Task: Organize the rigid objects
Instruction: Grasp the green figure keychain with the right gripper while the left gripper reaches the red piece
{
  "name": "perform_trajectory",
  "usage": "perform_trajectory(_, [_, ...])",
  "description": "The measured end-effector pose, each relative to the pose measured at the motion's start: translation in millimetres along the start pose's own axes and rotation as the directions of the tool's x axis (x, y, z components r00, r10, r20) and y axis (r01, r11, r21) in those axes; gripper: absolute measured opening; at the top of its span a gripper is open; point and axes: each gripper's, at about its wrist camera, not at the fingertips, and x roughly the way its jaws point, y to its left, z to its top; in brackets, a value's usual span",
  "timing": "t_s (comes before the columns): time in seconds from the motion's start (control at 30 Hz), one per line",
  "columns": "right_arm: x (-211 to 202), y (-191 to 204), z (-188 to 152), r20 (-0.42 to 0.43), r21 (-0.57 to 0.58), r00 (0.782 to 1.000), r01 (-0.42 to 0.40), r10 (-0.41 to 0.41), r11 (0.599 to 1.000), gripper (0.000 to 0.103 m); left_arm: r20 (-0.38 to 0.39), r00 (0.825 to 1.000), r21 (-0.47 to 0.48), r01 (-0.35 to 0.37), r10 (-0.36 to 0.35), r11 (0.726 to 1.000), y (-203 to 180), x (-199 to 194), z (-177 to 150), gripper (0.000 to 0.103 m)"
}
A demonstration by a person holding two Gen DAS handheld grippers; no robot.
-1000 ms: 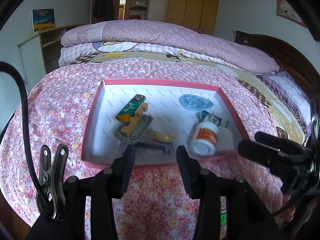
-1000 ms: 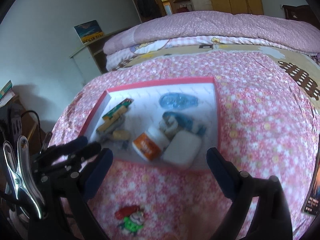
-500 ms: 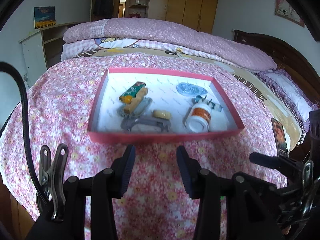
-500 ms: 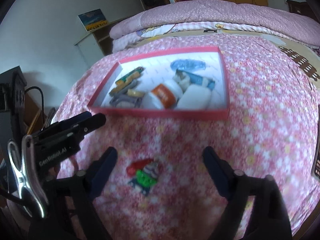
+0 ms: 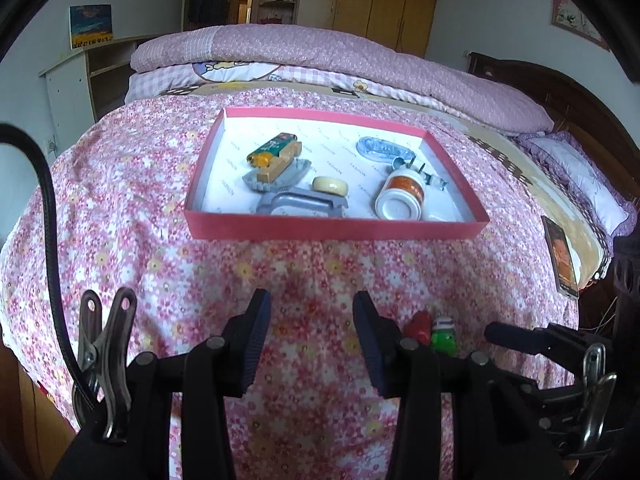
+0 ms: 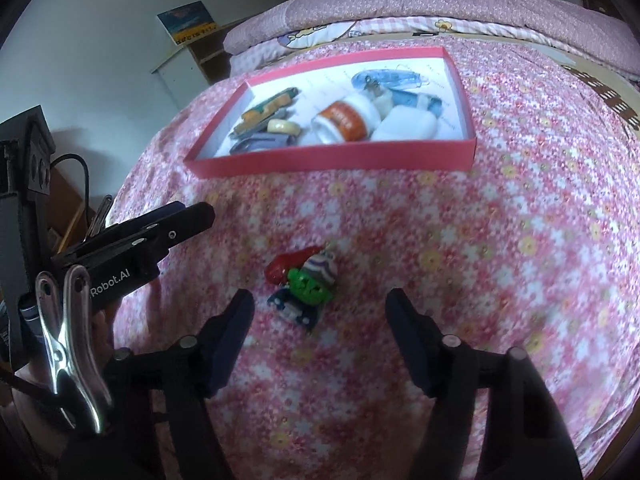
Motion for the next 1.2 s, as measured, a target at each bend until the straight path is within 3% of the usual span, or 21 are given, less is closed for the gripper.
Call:
perform_trajectory(0.2, [7.2, 9.4, -3.0, -0.022, -0.036, 1.000, -0.005, 0.004, 0.999, 0.051, -0.008, 1.000, -0.011, 0.001, -0.002, 1.000, 4.4, 1.4, -5.8, 0.045])
perform_trajectory(0.67, [20.8, 15.3, -1.1, -0.030, -0.045, 0.999, 0.031, -0.033, 0.998, 0.038, -0.017, 1.000, -0.021, 0.017, -0.017, 1.000, 7.2, 3.8, -10.7, 0.045])
perform_trajectory(0.73, [21.2, 16.9, -0.2, -0.023, -0.051, 0.999, 0.034, -0.036, 0.998, 0.033, -0.015, 1.000, -0.017, 0.017, -0.018, 1.000, 6.0, 3.0, -11.0, 0.045])
perform_trajectory(1.2, [-5.4, -4.4, -8.0, 0.017, -0.045, 0.998, 0.066, -0.065, 0.997, 0.032, -0.024, 0.999, 0.017, 0.037, -0.036, 0.999, -6.6, 1.9, -13.7, 0.045])
